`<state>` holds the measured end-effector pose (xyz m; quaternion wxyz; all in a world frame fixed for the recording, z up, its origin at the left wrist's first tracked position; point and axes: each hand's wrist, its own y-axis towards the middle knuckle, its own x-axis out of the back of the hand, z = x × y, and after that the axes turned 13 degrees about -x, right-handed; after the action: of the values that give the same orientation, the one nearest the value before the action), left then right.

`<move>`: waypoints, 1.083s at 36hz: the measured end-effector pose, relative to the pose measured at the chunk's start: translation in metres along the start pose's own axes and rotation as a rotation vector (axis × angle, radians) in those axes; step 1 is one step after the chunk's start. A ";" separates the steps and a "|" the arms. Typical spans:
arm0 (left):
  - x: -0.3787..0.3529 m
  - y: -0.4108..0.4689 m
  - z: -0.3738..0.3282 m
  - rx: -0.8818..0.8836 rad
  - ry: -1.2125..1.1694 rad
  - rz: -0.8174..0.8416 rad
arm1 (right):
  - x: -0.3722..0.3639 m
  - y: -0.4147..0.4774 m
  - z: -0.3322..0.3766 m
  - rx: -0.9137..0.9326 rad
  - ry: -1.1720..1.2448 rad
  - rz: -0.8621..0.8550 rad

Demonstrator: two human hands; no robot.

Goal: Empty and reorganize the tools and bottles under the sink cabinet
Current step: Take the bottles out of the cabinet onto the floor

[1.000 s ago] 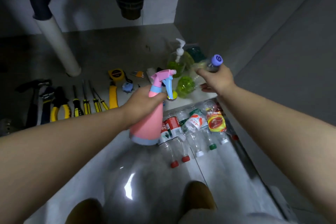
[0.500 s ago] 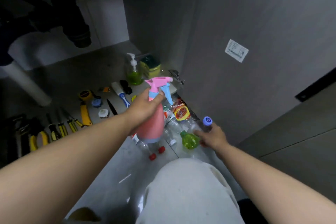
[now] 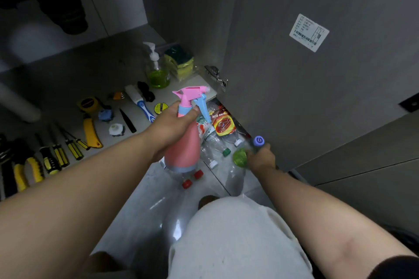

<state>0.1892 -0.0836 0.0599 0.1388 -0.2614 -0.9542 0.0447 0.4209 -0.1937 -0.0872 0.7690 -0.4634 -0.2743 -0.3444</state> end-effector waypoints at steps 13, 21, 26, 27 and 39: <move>-0.007 -0.006 -0.015 -0.058 -0.049 0.026 | 0.009 0.000 -0.006 -0.102 0.146 0.064; -0.013 -0.012 -0.027 -0.103 -0.047 0.062 | 0.024 -0.058 0.019 0.103 0.375 0.173; -0.020 -0.017 -0.036 -0.131 -0.025 0.052 | 0.053 -0.107 0.058 0.496 0.375 0.555; -0.021 -0.018 -0.038 -0.130 -0.046 0.052 | 0.058 -0.115 0.065 0.550 0.325 0.575; -0.009 -0.022 -0.031 -0.119 0.078 0.295 | 0.063 -0.105 0.028 0.509 0.148 0.235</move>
<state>0.1950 -0.1069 0.0910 0.1519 -0.4080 -0.9002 -0.0023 0.3746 -0.2203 0.0261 0.9131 -0.2578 -0.2393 -0.2060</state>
